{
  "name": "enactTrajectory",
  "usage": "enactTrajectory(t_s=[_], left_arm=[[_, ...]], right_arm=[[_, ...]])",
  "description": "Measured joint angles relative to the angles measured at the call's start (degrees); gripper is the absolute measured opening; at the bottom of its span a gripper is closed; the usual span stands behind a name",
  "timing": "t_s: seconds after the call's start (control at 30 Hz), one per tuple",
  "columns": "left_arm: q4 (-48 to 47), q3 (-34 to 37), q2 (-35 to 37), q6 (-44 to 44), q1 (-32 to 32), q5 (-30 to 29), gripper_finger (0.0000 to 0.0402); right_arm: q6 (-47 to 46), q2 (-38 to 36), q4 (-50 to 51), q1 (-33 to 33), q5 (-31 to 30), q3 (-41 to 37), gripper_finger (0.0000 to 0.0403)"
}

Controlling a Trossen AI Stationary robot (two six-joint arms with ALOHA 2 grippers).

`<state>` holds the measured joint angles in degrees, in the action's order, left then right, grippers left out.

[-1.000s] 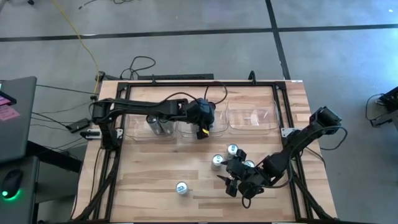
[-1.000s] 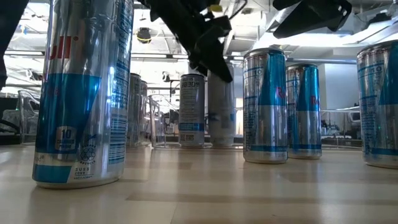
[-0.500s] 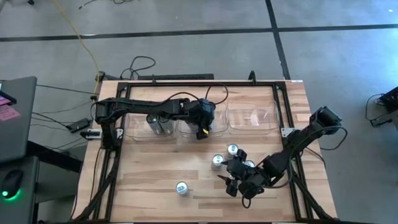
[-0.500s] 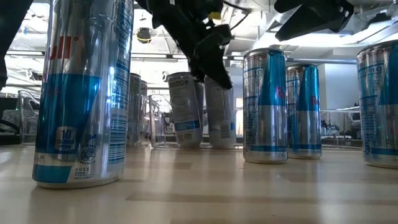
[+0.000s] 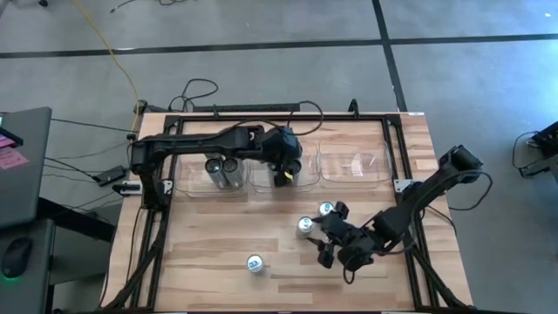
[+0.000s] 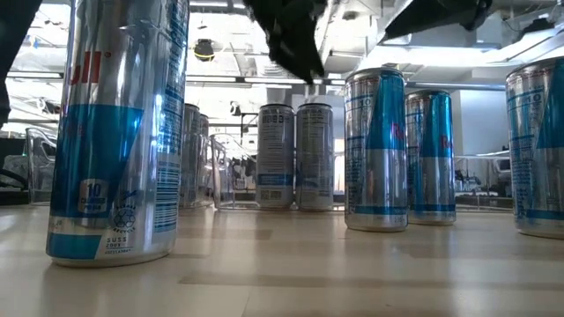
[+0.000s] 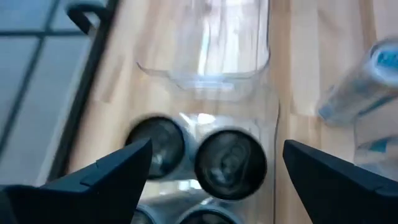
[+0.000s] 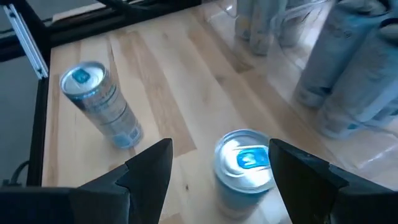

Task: Sort soda cans
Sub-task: Put the silver soda can into the right transparent bin

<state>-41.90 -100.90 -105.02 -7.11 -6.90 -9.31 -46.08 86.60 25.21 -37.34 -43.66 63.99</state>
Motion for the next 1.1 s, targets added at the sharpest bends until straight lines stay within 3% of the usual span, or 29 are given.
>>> enactTrajectory(t_s=[0.2, 0.4, 0.63, 0.83, 1.1], left_arm=[[-3.70, -1.08, 7.56, 0.90, 4.17, -1.37, 0.0359], [1.32, 10.21, 21.84, 5.86, 11.39, -5.41, 0.0359], [13.46, 33.37, 38.12, 15.41, 24.39, -15.32, 0.0359], [15.07, 46.02, 47.21, 26.00, 33.64, -25.32, 0.0359], [16.46, 54.08, 50.69, 36.68, 43.03, -34.56, 0.0359]], right_arm=[[-9.62, -6.22, 15.29, -0.74, 0.01, 0.00, 0.0286], [-23.39, -10.03, 29.46, -1.87, 6.03, 0.02, 0.0286], [-24.69, -10.48, 27.25, -2.05, 22.02, 0.02, 0.0286], [-31.53, -10.46, 32.17, -1.04, 22.60, 0.02, 0.0286], [-32.02, -9.60, 31.57, -1.72, 22.73, 0.02, 0.0286]])
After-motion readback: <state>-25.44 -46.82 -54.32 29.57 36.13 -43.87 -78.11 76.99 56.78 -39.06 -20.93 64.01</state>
